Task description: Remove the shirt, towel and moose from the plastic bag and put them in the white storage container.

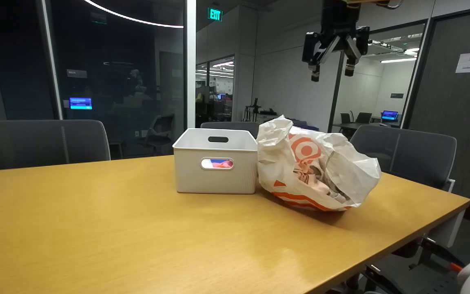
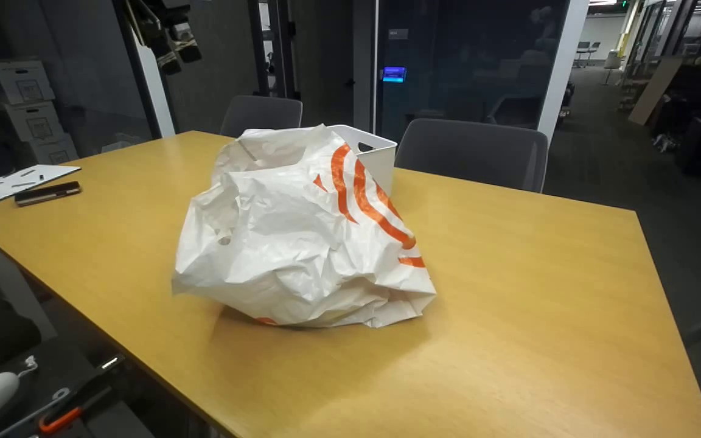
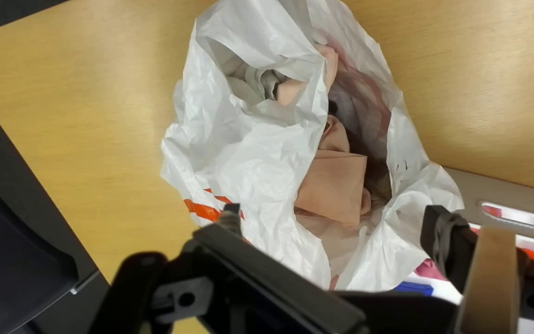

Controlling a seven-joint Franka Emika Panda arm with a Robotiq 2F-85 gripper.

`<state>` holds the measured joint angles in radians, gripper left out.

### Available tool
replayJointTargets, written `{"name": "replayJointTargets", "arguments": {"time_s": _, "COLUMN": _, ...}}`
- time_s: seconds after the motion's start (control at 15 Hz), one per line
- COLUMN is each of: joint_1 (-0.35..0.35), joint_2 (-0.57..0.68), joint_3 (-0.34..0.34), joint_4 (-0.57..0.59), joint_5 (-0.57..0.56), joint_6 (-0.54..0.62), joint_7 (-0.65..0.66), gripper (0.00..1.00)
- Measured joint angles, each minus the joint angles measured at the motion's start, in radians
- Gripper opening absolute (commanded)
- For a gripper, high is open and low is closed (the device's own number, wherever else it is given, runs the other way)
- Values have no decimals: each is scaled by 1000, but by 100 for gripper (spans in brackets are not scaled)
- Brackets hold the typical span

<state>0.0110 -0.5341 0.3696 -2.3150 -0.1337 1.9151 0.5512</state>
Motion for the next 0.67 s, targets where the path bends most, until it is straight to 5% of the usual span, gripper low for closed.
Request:
{"name": "replayJointTargets", "arguments": {"time_s": 0.27, "joint_1": 17, "joint_2": 12, "joint_3": -9, "joint_4": -7, "joint_5": -1, "joint_6": 19, "joint_7": -9, "gripper": 100}}
{"name": "replayJointTargets", "arguments": {"time_s": 0.67, "joint_1": 105, "joint_2": 84, "joint_3": -79, "joint_4": -47, "joint_5": 73, "joint_6": 320, "joint_7": -162, "gripper": 100}}
